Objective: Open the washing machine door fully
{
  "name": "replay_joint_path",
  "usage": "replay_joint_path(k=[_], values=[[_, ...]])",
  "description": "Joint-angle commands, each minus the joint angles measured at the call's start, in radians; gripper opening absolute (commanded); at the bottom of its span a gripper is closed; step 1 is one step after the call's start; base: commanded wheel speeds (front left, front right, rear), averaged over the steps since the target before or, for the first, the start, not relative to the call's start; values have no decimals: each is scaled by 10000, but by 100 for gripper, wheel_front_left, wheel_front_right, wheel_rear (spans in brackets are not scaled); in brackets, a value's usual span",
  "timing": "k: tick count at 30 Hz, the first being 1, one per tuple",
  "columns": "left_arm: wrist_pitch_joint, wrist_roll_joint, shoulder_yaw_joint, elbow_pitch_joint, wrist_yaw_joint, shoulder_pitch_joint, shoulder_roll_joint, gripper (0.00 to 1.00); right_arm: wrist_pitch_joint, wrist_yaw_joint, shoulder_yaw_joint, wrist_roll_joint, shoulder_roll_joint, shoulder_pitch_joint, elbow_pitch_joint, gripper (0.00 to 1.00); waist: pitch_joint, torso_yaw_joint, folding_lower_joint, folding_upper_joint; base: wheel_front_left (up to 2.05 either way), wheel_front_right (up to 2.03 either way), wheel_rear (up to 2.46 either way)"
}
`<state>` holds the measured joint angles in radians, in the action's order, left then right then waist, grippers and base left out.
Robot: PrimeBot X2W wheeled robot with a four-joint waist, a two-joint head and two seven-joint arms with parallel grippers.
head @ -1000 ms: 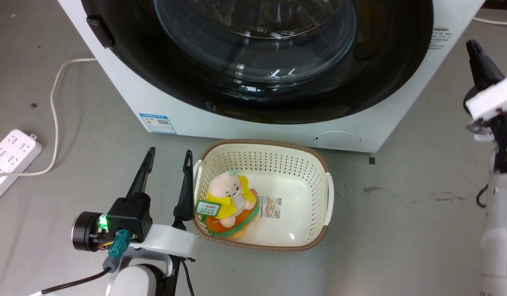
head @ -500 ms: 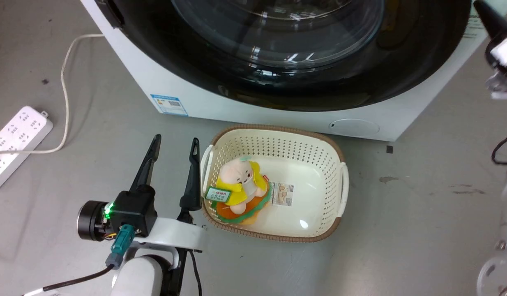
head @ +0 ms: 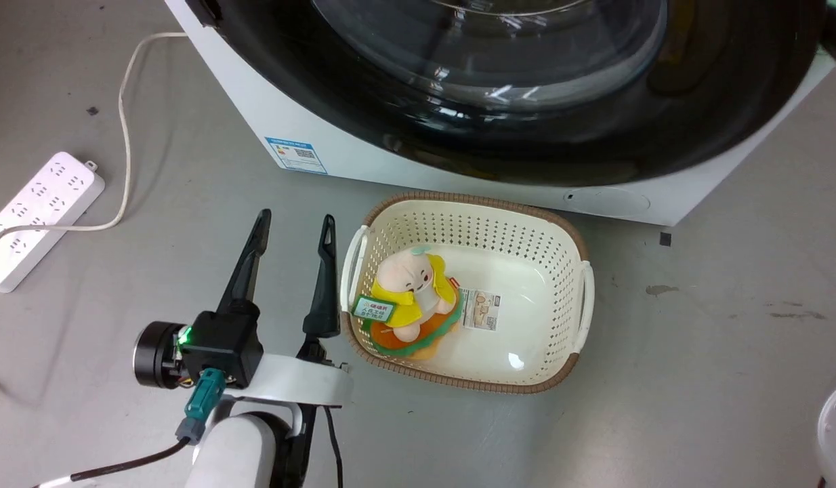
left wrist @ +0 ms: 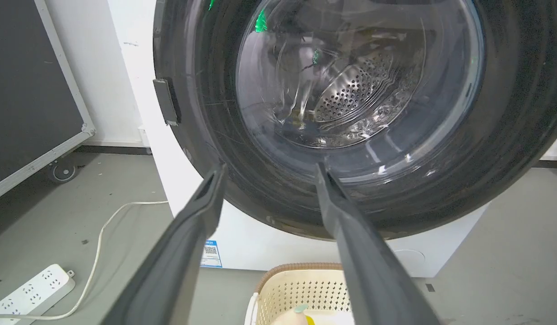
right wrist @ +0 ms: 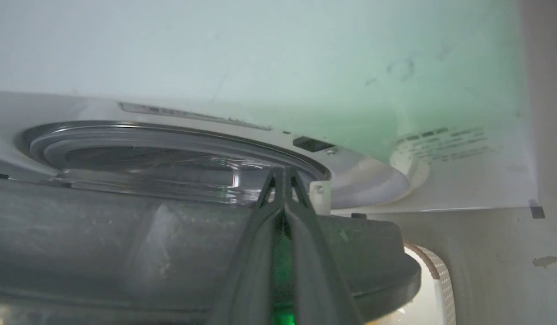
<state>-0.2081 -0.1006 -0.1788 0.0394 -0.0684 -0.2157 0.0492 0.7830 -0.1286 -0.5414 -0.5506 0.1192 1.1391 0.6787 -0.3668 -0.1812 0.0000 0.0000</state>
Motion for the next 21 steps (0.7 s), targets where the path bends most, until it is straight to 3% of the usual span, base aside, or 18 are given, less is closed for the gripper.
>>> replay_joint_path(k=[1, 11, 21], values=[[-117, -57, -54, 41, -59, -211, 9, 100, 438, -23, -108, -173, -261, 239, 285, 0, 29, -26, 0, 0, 0, 0, 0], [-325, -49, -114, -127, -67, -30, 9, 100, 2120, -22, -703, -559, -510, -725, -116, 0, 829, 32, 0, 0, 0, 0, 0], [-534, 28, -348, -444, 38, 642, 10, 100, 3922, -21, -1053, -2343, -683, -2017, -247, 0, 2136, 69, 0, 0, 0, 0, 0]])
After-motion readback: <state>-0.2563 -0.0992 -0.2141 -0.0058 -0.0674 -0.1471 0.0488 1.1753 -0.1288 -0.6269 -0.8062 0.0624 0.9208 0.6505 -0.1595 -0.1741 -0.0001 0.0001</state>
